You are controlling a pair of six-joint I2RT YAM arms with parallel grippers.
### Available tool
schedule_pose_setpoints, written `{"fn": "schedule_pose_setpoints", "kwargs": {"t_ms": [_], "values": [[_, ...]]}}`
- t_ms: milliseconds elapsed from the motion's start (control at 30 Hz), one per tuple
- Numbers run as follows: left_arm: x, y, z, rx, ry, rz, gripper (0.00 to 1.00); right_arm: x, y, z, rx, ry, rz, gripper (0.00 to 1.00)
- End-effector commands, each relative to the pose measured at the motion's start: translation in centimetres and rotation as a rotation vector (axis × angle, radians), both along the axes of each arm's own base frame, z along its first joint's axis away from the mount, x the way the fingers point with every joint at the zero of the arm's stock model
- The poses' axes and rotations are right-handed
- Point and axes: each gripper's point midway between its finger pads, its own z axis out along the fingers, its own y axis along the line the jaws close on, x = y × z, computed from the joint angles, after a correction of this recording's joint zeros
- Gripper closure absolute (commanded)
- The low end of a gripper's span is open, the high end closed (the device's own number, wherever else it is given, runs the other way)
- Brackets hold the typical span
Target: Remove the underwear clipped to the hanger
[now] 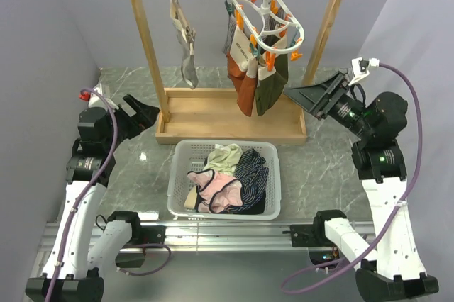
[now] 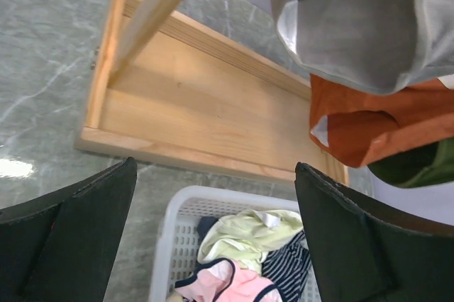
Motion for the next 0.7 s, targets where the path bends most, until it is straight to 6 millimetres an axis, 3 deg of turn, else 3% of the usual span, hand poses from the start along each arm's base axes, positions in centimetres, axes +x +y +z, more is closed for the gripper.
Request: {"fn": "schedule_pose_setpoints", "kwargs": {"t_ms": [0, 67, 100, 133, 200, 233, 267, 300, 333, 367, 400, 433, 467, 500, 533, 567, 600, 633, 667], "values": [[0.3, -2.2, 3.2, -0.042, -0.083, -0.12, 0.01, -1.1, 1.2, 0.5, 0.075, -0.002, 0.108, 0.0], [0.7, -3.2, 3.8, -0.046, -0.106, -0.188, 0.01, -1.5, 1.7, 0.6, 0.135, -0.028, 0.167, 0.0], [0.7, -3.8, 4.1, -0.045, -0.12, -0.228, 0.01, -1.2, 2.0, -1.1, 0.163, -0.002, 0.195, 0.0], [1.0, -4.6, 4.6, -0.05, -0.145, -0.274, 0.01, -3.0, 2.8, 0.9, 0.209, -0.117, 0.286, 0.0], [1.2, -5.7, 4.8, -0.033, -0.166, -0.315, 0.0, -3.5, 3.8, 0.6, 0.219, -0.113, 0.337, 0.0], [1.5, -6.2, 5.0, -0.022, -0.183, -0.33, 0.01, -3.2, 5.4, -1.0, 0.157, -0.067, 0.364, 0.0], [1.4, -7.3, 4.9, 0.0, -0.186, -0.369, 0.0, -4.2, 6.4, 1.1, 0.115, -0.128, 0.385, 0.0], [1.5, -7.8, 4.7, 0.012, -0.181, -0.385, 0.01, -4.5, 7.3, 1.2, 0.066, -0.143, 0.396, 0.0], [2.1, -8.1, 4.4, 0.029, -0.168, -0.375, 0.01, -5.1, 9.7, -0.7, -0.032, -0.135, 0.463, 0.0], [2.3, -8.4, 4.1, 0.038, -0.162, -0.38, 0.01, -4.7, 10.1, 1.1, -0.061, -0.174, 0.416, 0.0], [2.4, -8.9, 3.9, 0.041, -0.16, -0.39, 0.01, -4.3, 10.6, 0.8, -0.103, -0.169, 0.405, 0.0], [2.8, -9.0, 3.6, 0.041, -0.15, -0.389, 0.01, -3.3, 11.4, -1.1, -0.182, -0.135, 0.392, 0.0], [3.2, -9.0, 3.7, 0.041, -0.154, -0.375, 0.0, -2.6, 11.8, -0.3, -0.213, -0.154, 0.331, 0.0], [3.3, -9.4, 3.8, 0.042, -0.155, -0.379, 0.0, -1.8, 12.1, -0.8, -0.256, -0.147, 0.29, 0.0], [3.7, -9.9, 4.2, 0.05, -0.164, -0.379, 0.01, -0.9, 12.4, -2.8, -0.353, -0.124, 0.262, 0.0], [4.5, -9.5, 4.5, 0.075, -0.174, -0.322, 0.01, -1.5, 13.2, -2.3, -0.377, -0.149, 0.258, 0.0], [4.4, -10.9, 5.5, 0.097, -0.207, -0.347, 0.01, 0.1, 12.8, -2.7, -0.434, -0.156, 0.163, 0.0], [5.4, -11.5, 5.0, 0.124, -0.194, -0.34, 0.01, 0.5, 13.3, -3.9, -0.485, -0.136, 0.152, 0.0], [5.8, -12.0, 5.0, 0.148, -0.193, -0.328, 0.01, 0.9, 13.5, -3.6, -0.504, -0.145, 0.12, 0.0]]}}
